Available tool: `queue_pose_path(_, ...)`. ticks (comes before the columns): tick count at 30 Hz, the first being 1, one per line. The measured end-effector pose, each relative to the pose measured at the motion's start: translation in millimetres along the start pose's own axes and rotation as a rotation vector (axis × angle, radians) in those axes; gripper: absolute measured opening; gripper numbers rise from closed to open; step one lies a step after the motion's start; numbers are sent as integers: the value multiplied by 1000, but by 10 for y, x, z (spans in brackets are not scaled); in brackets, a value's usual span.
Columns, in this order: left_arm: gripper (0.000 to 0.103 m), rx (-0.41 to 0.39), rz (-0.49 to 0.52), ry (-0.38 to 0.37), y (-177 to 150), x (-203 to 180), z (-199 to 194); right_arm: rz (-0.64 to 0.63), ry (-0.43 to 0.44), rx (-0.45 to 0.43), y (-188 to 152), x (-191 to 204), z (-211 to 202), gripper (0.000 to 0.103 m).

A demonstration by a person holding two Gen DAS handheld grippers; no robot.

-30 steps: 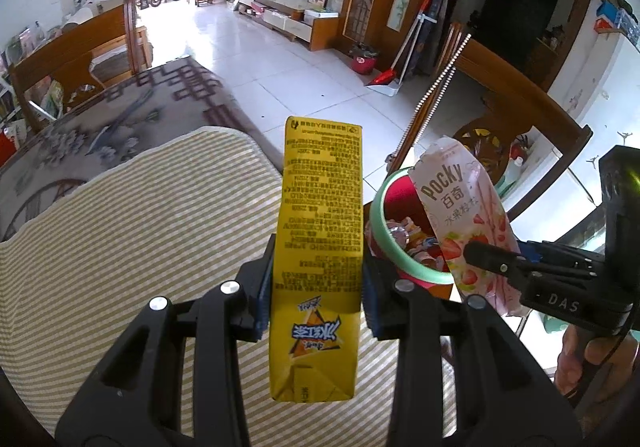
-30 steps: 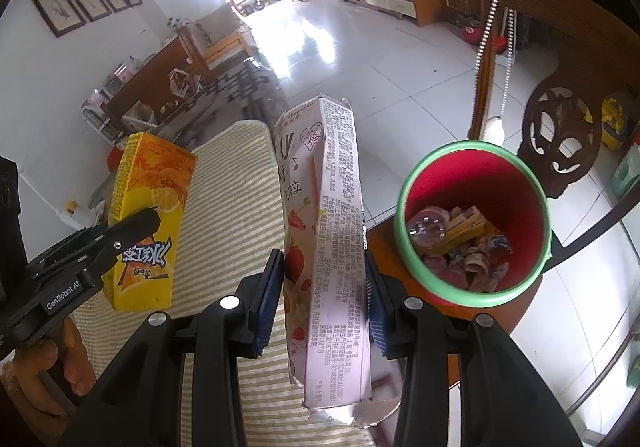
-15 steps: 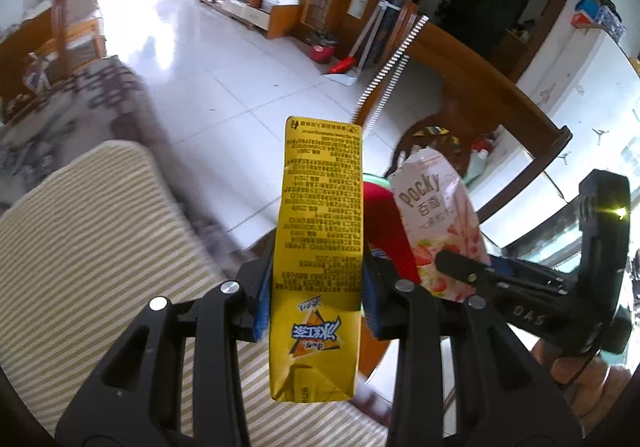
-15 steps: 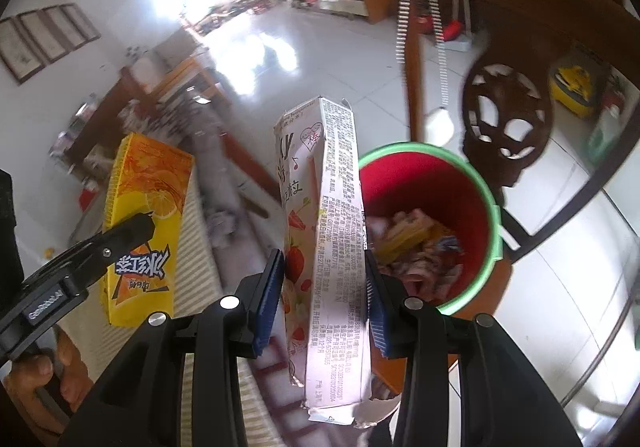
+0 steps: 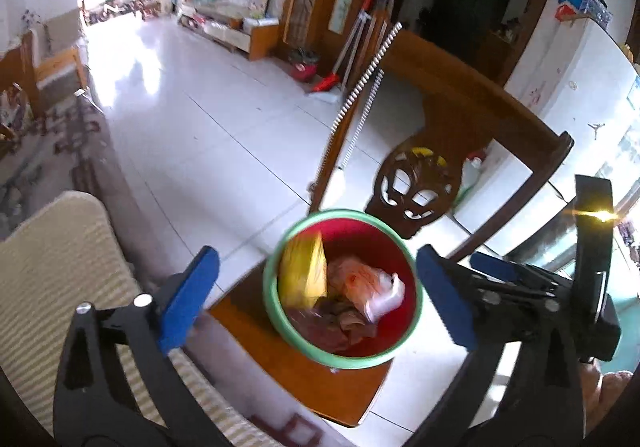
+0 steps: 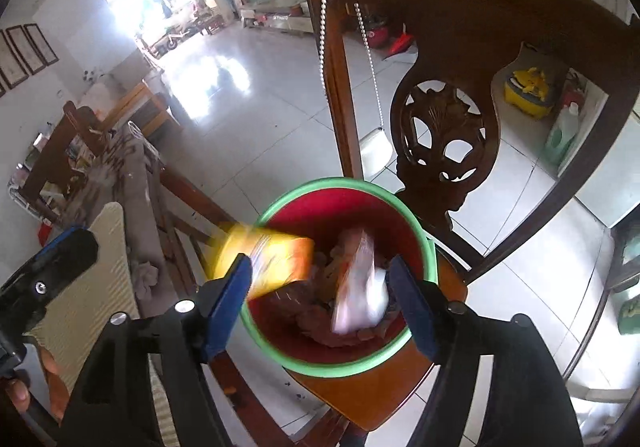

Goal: Collect trash

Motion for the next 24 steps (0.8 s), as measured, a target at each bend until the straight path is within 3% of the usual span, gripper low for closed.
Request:
queue_pose_path(6, 98, -120, -5, 61, 77, 212, -634, 40, 117, -65, -71, 437, -506, 85)
queue_pose_path(17, 98, -316, -29, 203, -3, 809, -2003, -29, 269, -232, -327, 1648, -1472, 91)
queue_pose_path(24, 98, -461, -66, 330, -210, 1308, -2956, -90, 316, -270, -649, 2335, -1736, 94)
Point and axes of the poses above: each gripper's, at about its wrist camera, not at the fingertips, and z roughly the way its jaws point, x to its left, y to its top, the point moved 9 cm from there along z, roughly the way its jaws point, and after that the axes turned 6 degrees about -y, right-handed, at the moved point
